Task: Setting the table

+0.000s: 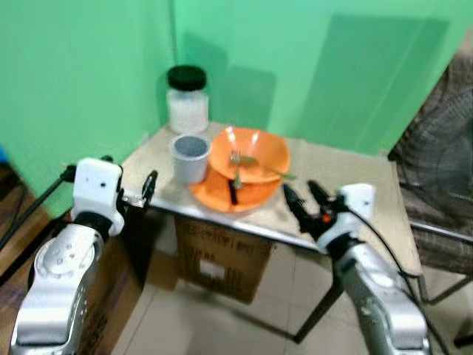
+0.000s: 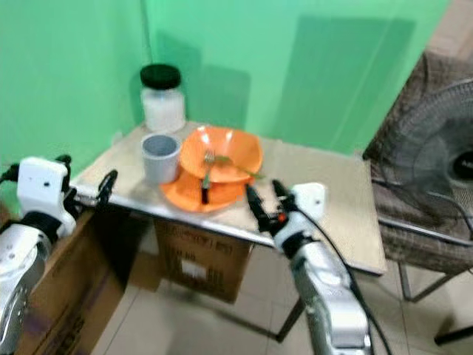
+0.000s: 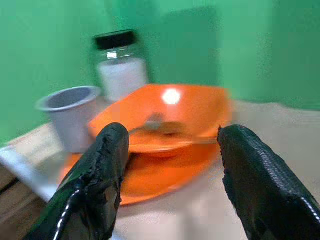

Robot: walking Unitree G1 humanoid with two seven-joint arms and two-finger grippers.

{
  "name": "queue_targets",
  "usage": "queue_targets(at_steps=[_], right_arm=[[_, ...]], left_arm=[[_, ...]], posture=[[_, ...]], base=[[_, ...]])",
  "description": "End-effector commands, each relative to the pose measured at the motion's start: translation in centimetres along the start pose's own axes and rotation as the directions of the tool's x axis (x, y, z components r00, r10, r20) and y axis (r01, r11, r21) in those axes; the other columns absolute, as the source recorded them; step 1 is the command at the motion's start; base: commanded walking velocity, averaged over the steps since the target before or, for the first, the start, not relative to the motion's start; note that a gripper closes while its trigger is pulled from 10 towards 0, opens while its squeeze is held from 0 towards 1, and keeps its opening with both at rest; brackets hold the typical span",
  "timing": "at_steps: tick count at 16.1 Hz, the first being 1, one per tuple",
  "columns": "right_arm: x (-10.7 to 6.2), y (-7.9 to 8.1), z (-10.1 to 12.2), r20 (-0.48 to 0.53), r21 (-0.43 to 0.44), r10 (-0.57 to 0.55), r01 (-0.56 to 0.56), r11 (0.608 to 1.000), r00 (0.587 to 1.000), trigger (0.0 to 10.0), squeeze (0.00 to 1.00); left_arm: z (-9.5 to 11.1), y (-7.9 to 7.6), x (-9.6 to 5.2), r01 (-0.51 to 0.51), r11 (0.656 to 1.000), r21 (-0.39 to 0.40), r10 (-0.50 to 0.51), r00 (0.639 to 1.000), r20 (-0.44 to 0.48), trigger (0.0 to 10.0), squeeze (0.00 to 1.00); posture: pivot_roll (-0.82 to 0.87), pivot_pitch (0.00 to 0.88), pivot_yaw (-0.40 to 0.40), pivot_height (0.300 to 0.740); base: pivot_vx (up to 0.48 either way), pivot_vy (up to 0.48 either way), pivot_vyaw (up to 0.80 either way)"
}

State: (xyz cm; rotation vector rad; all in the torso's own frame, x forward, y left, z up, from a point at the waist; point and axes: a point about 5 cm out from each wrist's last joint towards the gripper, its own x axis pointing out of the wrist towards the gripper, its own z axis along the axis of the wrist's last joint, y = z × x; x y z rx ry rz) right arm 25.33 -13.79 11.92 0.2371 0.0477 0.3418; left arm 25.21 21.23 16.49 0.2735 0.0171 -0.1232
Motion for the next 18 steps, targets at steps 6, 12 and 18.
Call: queue_targets(at_steps=[6, 12, 18], right_arm=[[0.1, -1.5, 1.5, 0.030, 0.018, -0.054, 0.054, 0.998, 0.998, 10.0, 0.00], [0.7, -2.2, 3.1, 0.064, 0.086, -0.047, 0.041, 0.995, 0.997, 10.0, 1.00], [4.6, -3.8, 5.3, 0.029, 0.161, -0.047, 0.042, 0.986, 0.998, 10.0, 1.00]], left_arm=[[0.7, -0.9, 0.5, 0.056, 0.998, 0.023, -0.056, 0.998, 0.029, 10.0, 0.00], [1.0, -1.2, 1.0, 0.079, 0.996, 0.035, -0.080, 0.996, 0.042, 10.0, 0.00], [2.2, -1.0, 1.8, 0.151, 0.982, 0.112, -0.160, 0.985, 0.071, 10.0, 0.00]], posture=[[-0.03, 0.000, -0.052, 0.740], [-0.04, 0.000, -0.055, 0.740], [-0.05, 0.000, -0.059, 0.740]], base=[[0.324, 0.000, 0.00], [0.317, 0.000, 0.00], [0.152, 0.000, 0.00]])
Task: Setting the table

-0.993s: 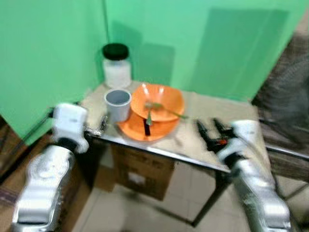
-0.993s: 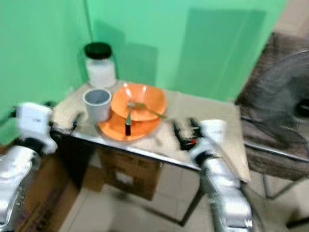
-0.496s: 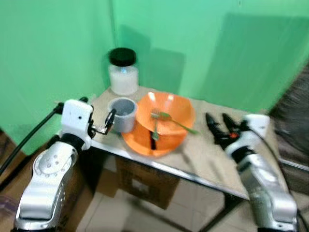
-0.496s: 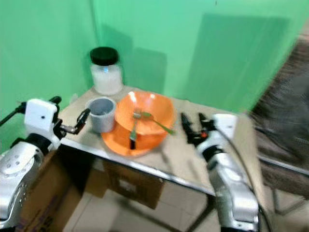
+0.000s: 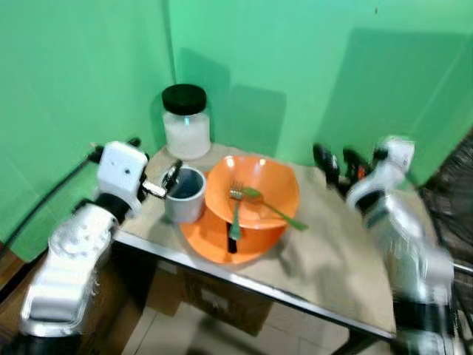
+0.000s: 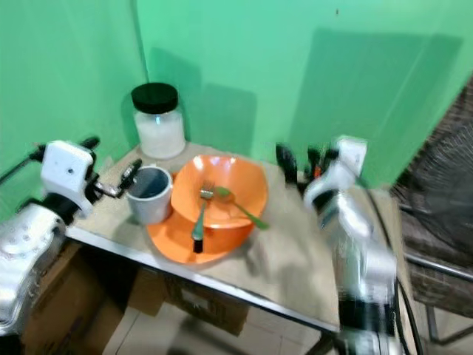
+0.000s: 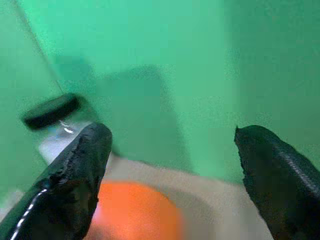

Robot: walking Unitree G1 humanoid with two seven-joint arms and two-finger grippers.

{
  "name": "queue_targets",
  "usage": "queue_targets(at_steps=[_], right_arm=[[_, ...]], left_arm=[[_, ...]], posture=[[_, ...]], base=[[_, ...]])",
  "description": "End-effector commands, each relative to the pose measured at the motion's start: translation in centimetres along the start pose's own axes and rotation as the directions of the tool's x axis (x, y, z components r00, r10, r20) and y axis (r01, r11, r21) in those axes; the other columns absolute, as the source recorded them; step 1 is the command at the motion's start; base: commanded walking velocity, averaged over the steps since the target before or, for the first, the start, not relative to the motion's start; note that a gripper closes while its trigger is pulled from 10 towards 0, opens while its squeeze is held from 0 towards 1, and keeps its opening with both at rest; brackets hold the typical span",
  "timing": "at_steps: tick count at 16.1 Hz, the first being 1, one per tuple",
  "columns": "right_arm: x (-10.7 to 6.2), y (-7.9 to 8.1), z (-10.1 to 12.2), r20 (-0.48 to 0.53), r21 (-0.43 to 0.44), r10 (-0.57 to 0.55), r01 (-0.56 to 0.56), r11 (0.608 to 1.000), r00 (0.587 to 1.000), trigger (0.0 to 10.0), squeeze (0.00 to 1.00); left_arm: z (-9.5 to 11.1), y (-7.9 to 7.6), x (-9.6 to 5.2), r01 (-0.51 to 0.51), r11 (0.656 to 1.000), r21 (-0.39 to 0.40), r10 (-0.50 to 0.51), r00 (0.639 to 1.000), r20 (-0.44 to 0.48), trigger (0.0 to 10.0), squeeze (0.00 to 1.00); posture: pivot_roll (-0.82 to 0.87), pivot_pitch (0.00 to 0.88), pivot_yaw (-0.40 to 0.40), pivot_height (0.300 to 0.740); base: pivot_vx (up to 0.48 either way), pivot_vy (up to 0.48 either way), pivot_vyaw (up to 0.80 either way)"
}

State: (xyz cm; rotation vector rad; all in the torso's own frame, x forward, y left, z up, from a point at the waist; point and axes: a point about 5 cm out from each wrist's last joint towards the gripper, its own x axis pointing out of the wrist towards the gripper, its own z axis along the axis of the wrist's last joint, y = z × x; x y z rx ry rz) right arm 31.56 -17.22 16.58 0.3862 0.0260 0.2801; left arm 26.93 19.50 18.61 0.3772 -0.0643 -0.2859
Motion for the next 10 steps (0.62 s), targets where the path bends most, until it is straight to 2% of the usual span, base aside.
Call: queue_targets(at_steps=[1, 3, 5, 7, 9, 10], right_arm=[[0.9, -0.2, -0.2, -0.073, 0.023, 0.013, -0.011, 1.000, 0.997, 10.0, 1.00], [1.7, -0.9, -0.1, -0.145, 0.012, -0.010, 0.012, 1.000, 0.989, 10.0, 1.00], [2.9, -2.3, 0.0, -0.248, -0.082, -0.065, 0.046, 0.996, 0.967, 10.0, 1.00], [3.2, -3.0, 0.0, -0.292, -0.094, -0.095, 0.070, 0.993, 0.952, 10.0, 1.00], [2.9, -3.5, 0.2, -0.397, -0.053, -0.070, 0.053, 0.997, 0.915, 10.0, 1.00], [2.6, -3.6, -0.2, -0.428, -0.023, -0.046, 0.040, 0.999, 0.903, 10.0, 0.17]], left_arm=[[0.0, 0.1, 0.1, 0.054, 0.999, 0.009, -0.054, 0.999, 0.001, 10.0, 0.00], [0.3, 0.2, 0.3, 0.109, 0.994, 0.008, -0.109, 0.994, 0.013, 10.0, 0.00], [1.7, -0.4, 0.6, 0.295, 0.955, -0.024, -0.294, 0.955, 0.046, 10.0, 0.00], [2.4, -0.9, 0.6, 0.369, 0.929, -0.021, -0.368, 0.928, 0.060, 10.0, 0.00], [3.3, -2.0, 0.6, 0.498, 0.866, -0.041, -0.493, 0.866, 0.082, 10.0, 0.00], [3.3, -2.3, 0.6, 0.534, 0.844, -0.044, -0.531, 0.844, 0.074, 10.0, 0.00]], posture=[[-0.05, 0.000, -0.054, 0.740], [-0.06, 0.000, -0.051, 0.740], [-0.07, 0.000, -0.046, 0.740], [-0.07, 0.000, -0.047, 0.740], [-0.09, 0.000, -0.045, 0.740], [-0.09, 0.000, -0.045, 0.740]], base=[[0.000, 0.000, 0.00], [0.000, 0.000, 0.00], [0.000, 0.000, 0.00], [0.000, 0.000, 0.00], [0.000, 0.000, 0.00], [0.000, 0.000, 0.00]])
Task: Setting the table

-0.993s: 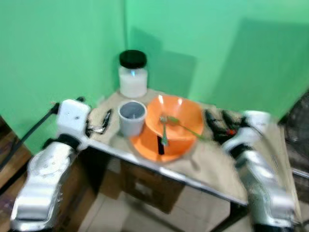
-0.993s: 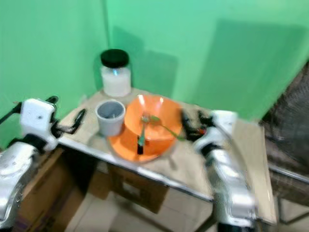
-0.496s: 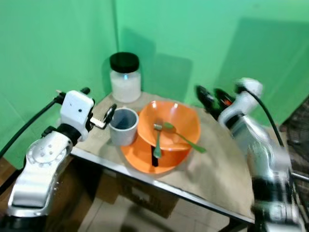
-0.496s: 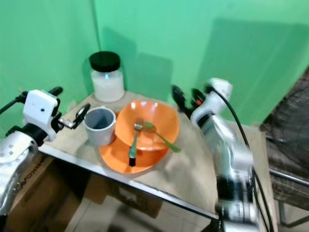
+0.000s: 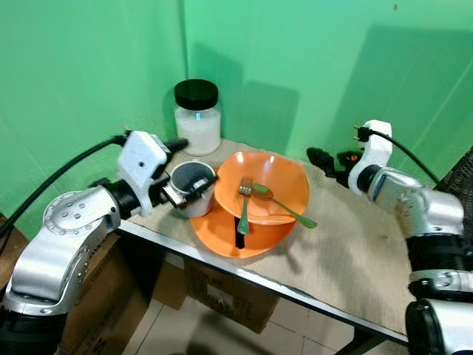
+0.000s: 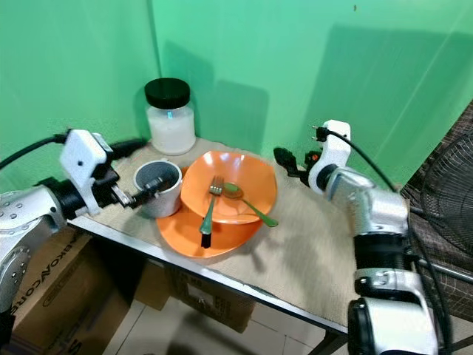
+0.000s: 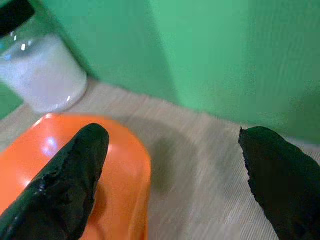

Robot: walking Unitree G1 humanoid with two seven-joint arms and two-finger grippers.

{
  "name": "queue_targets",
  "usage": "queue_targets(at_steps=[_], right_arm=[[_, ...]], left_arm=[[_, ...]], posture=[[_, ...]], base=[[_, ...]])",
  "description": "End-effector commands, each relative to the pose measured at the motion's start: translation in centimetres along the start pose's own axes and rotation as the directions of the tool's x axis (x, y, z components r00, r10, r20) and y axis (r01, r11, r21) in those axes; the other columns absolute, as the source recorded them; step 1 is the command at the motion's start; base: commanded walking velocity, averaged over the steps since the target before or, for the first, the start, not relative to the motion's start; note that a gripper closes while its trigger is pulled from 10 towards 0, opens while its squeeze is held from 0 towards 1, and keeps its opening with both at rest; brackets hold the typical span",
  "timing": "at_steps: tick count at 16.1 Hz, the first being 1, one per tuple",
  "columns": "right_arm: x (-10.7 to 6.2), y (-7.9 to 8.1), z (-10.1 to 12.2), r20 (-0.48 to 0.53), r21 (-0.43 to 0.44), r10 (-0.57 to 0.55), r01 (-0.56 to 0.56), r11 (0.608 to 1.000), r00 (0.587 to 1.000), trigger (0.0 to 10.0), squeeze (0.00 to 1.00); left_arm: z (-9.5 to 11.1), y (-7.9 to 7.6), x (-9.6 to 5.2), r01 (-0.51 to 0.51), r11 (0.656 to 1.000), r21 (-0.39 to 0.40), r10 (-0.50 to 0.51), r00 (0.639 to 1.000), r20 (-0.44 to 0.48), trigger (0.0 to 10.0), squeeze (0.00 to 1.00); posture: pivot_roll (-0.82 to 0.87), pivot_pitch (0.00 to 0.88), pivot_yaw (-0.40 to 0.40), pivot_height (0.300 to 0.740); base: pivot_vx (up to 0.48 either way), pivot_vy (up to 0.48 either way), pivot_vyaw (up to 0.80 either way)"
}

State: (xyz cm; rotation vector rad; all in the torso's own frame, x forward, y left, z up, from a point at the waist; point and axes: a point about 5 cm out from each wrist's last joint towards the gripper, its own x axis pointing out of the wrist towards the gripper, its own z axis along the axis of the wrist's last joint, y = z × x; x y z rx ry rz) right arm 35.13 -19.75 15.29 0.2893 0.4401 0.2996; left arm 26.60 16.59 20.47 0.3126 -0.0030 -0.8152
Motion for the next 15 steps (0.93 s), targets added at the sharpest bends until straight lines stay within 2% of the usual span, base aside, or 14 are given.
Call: queue_targets(at_steps=[1, 2, 3, 4, 5, 8, 9, 10, 12, 13, 15], right_arm=[[-0.1, 0.1, -0.5, -0.046, 0.032, 0.037, -0.036, 0.999, 0.998, 10.0, 0.00], [-0.1, 0.1, -1.6, -0.111, 0.074, 0.060, -0.052, 0.996, 0.992, 10.0, 0.00], [-0.1, 0.3, -2.1, -0.134, 0.125, 0.094, -0.077, 0.989, 0.987, 9.6, 0.00], [-0.1, 0.5, -2.2, -0.142, 0.147, 0.109, -0.088, 0.985, 0.984, 9.6, 0.00], [-0.2, 1.2, -2.8, -0.179, 0.193, 0.177, -0.142, 0.971, 0.968, 4.0, 0.00], [-0.6, 1.3, -4.0, -0.244, 0.206, 0.201, -0.151, 0.967, 0.949, 2.8, 0.00], [-0.6, 1.2, -4.2, -0.259, 0.207, 0.194, -0.142, 0.968, 0.946, 2.8, 0.00], [-0.6, 1.1, -4.5, -0.272, 0.220, 0.192, -0.134, 0.966, 0.943, 2.0, 0.00], [-0.8, 1.2, -4.6, -0.275, 0.235, 0.198, -0.134, 0.963, 0.941, 2.0, 0.00], [-0.8, 1.3, -4.8, -0.275, 0.263, 0.210, -0.137, 0.955, 0.938, 0.9, 0.00], [-0.7, 1.4, -5.0, -0.273, 0.304, 0.230, -0.143, 0.942, 0.934, 0.2, 0.00]], left_arm=[[0.4, -0.4, 0.3, 0.055, 0.998, 0.007, -0.055, 0.998, -0.003, 10.0, 0.00], [0.2, -0.8, 0.3, 0.085, 0.996, 0.003, -0.085, 0.996, -0.015, 10.0, 0.00], [0.0, -1.0, 0.3, 0.097, 0.995, -0.003, -0.097, 0.995, -0.021, 10.0, 0.00], [0.0, -1.1, 0.4, 0.102, 0.995, -0.005, -0.102, 0.995, -0.024, 10.0, 0.00], [-0.2, -1.5, 0.4, 0.117, 0.993, -0.015, -0.118, 0.993, -0.031, 10.0, 0.00], [-0.6, -2.0, 0.3, 0.148, 0.989, -0.020, -0.149, 0.988, -0.051, 10.0, 0.00], [-0.7, -2.2, 0.2, 0.158, 0.987, -0.023, -0.159, 0.985, -0.061, 10.0, 0.00], [-0.9, -2.4, 0.2, 0.176, 0.984, -0.035, -0.178, 0.982, -0.070, 10.0, 0.00], [-1.0, -2.7, 0.2, 0.186, 0.982, -0.039, -0.189, 0.979, -0.073, 10.0, 0.00], [-1.0, -2.9, 0.2, 0.190, 0.981, -0.041, -0.193, 0.979, -0.073, 10.0, 0.00], [-1.0, -3.1, 0.3, 0.192, 0.980, -0.045, -0.195, 0.978, -0.072, 10.0, 0.00]], posture=[[-0.09, 0.000, -0.046, 0.740], [-0.10, 0.000, -0.050, 0.740], [-0.10, 0.000, -0.051, 0.740], [-0.10, 0.000, -0.051, 0.740], [-0.10, 0.000, -0.055, 0.740], [-0.10, 0.000, -0.061, 0.740], [-0.10, 0.000, -0.061, 0.740], [-0.10, 0.000, -0.061, 0.740], [-0.11, 0.000, -0.059, 0.740], [-0.11, 0.000, -0.062, 0.740], [-0.10, 0.000, -0.065, 0.740]], base=[[0.000, 0.000, 0.00], [0.000, 0.000, 0.00], [0.000, 0.000, 0.00], [0.000, 0.000, 0.00], [0.000, 0.000, 0.00], [0.000, 0.000, 0.00], [0.000, 0.000, 0.00], [0.000, 0.000, 0.00], [0.000, 0.000, 0.00], [0.000, 0.000, 0.00], [0.000, 0.000, 0.00]])
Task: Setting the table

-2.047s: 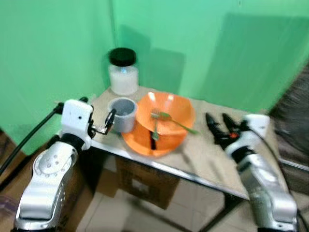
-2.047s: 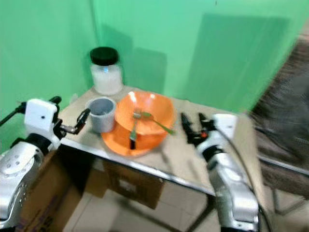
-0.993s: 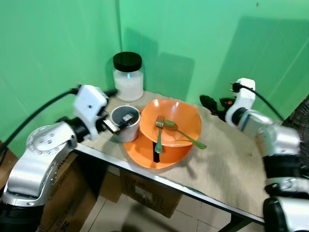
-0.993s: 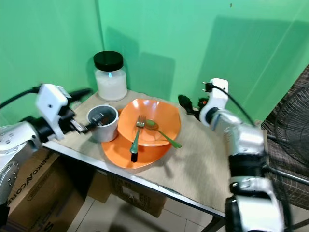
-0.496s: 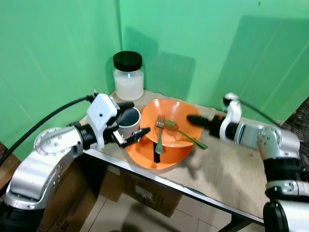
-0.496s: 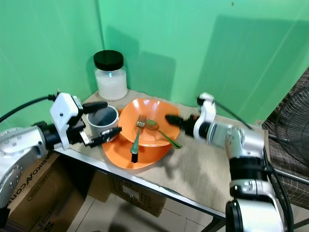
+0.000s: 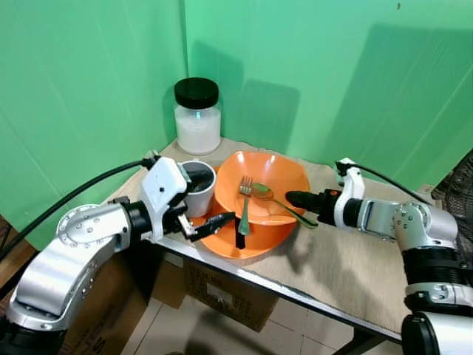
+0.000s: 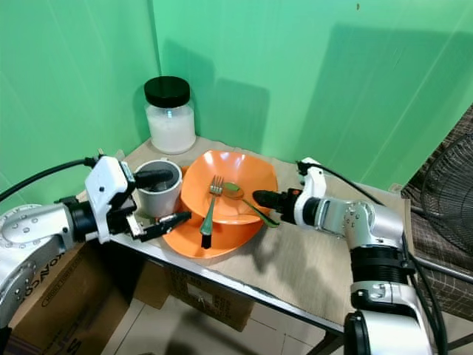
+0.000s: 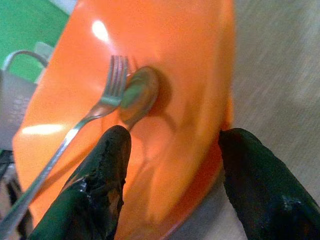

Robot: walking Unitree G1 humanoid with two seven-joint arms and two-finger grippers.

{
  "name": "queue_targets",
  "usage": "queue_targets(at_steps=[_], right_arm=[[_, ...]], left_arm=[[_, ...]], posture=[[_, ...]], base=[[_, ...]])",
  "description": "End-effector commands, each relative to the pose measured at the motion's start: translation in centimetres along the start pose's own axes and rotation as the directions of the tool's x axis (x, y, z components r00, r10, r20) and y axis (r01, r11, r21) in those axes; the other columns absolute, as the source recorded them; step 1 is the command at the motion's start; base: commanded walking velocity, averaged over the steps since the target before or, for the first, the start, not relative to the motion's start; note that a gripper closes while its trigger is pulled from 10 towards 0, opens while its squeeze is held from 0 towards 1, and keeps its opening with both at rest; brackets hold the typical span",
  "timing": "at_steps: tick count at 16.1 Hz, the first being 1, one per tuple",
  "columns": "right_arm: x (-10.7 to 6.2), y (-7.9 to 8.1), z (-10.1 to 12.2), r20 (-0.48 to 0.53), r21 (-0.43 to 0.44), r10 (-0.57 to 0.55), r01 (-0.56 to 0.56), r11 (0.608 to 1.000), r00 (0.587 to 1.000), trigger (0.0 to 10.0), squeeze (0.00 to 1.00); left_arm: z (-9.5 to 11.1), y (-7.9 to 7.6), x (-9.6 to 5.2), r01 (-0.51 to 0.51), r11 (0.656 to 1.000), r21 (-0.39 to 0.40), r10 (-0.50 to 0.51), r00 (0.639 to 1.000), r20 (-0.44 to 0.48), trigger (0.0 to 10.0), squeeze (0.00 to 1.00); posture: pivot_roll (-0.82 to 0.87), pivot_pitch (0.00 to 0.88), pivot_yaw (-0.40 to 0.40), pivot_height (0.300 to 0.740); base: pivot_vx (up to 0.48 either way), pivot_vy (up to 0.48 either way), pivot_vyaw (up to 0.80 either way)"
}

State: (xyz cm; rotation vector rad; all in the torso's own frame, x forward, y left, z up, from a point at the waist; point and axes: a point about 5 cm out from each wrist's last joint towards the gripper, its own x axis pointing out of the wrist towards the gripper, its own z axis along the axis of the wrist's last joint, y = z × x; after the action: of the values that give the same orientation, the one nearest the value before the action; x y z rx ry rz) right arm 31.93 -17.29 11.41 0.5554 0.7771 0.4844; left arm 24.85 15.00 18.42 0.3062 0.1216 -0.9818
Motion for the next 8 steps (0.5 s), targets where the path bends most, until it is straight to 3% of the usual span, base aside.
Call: queue_targets(at_steps=[1, 4, 8], right_arm=[[-0.25, -0.07, 0.22, 0.014, 0.025, 0.004, -0.005, 1.000, 1.000, 0.0, 0.00], [0.21, -0.06, -0.03, 0.019, 0.083, 0.021, -0.022, 0.996, 1.000, 0.0, 0.00], [0.26, 0.12, 0.09, 0.026, 0.095, 0.029, -0.031, 0.995, 0.999, 0.0, 0.00]], left_arm=[[0.37, -0.28, 0.12, 0.013, 1.000, 0.007, -0.013, 1.000, 0.005, 10.0, 0.00], [0.35, -0.41, 0.07, 0.012, 1.000, 0.005, -0.012, 1.000, 0.004, 10.0, 0.00], [0.34, -0.40, -0.05, 0.014, 1.000, 0.004, -0.014, 1.000, -0.002, 10.0, 0.00]], posture=[[-0.10, 0.000, -0.066, 0.740], [-0.10, 0.000, -0.071, 0.740], [-0.10, 0.000, -0.071, 0.740]], base=[[0.000, 0.000, 0.00], [0.000, 0.000, 0.00], [0.000, 0.000, 0.00]])
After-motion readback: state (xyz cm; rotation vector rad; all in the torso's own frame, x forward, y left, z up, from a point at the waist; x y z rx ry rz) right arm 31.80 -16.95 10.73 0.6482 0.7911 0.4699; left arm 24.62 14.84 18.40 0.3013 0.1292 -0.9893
